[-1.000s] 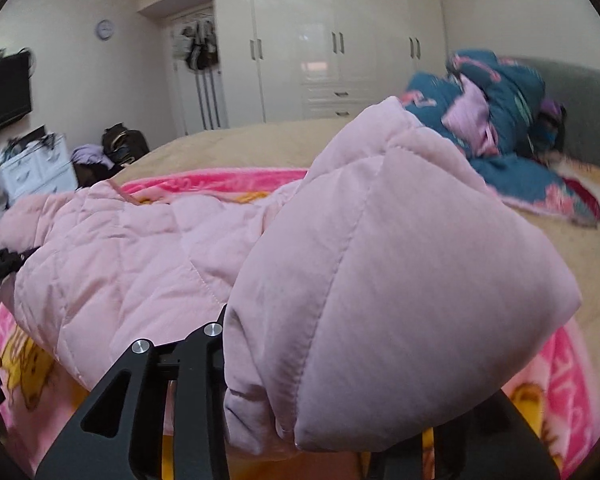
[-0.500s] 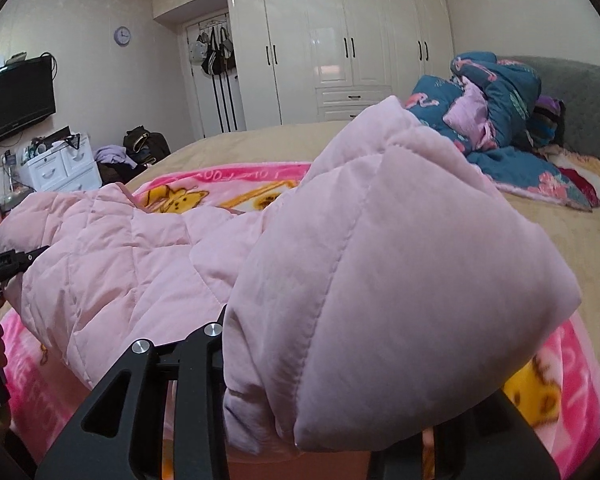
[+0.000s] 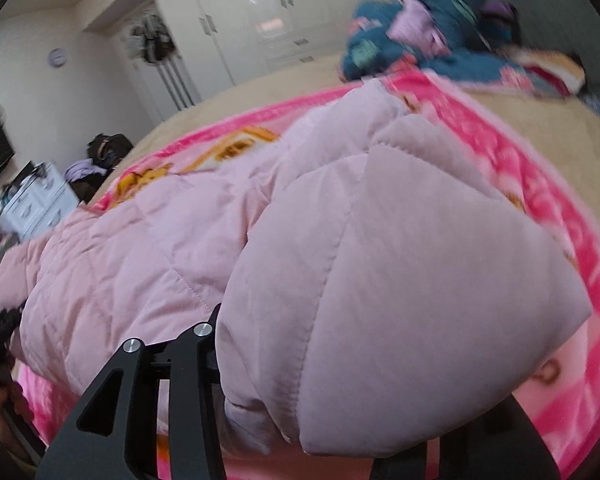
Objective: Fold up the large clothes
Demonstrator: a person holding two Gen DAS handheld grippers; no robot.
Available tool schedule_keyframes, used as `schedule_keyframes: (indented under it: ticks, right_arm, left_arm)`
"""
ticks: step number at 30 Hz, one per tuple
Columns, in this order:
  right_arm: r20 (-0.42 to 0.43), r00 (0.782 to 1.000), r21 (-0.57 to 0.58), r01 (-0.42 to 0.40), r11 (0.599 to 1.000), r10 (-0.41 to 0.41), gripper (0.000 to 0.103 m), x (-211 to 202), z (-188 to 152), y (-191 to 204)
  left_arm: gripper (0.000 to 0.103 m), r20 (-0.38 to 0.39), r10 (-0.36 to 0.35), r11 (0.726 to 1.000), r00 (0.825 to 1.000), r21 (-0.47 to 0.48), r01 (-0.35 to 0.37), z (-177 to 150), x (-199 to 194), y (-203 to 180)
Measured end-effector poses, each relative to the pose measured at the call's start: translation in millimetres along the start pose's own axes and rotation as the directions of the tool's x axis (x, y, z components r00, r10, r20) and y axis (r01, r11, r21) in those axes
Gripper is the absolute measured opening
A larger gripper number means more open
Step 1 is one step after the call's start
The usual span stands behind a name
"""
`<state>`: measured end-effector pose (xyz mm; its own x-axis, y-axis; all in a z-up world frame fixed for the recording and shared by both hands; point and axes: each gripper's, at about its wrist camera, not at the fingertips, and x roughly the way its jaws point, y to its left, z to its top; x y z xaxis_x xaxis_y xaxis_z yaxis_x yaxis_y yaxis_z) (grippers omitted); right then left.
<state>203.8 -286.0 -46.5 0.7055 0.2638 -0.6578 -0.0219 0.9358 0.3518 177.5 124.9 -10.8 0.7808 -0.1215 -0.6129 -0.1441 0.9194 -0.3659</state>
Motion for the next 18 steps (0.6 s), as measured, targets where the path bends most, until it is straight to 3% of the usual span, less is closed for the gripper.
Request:
schedule_keyframes:
  ticks: [9, 13, 18]
  right_arm:
    - [-0.084, 0.996, 0.184, 0.000, 0.983, 0.016, 0.072, 28.0, -8.4, -25.8]
    - [-0.106, 0.994, 0.251, 0.008, 0.968, 0.019, 0.096, 23.3, -15.2, -41.5]
    - [-0.103, 0.994, 0.246, 0.000, 0.969, 0.026, 0.098, 4.6, -19.7, -50.3]
  left_arm:
    - [0.057, -0.055, -0.006, 0.997, 0.998, -0.079, 0.002, -5.9, 16.7, 23.0]
    - [0.063, -0.070, -0.006, 0.994, 0.998, -0.105, -0.002, -9.4, 14.3, 26.7]
    - [0.075, -0.078, 0.006, 0.993, 0.997, -0.115, -0.015, -15.0, 3.8, 28.3]
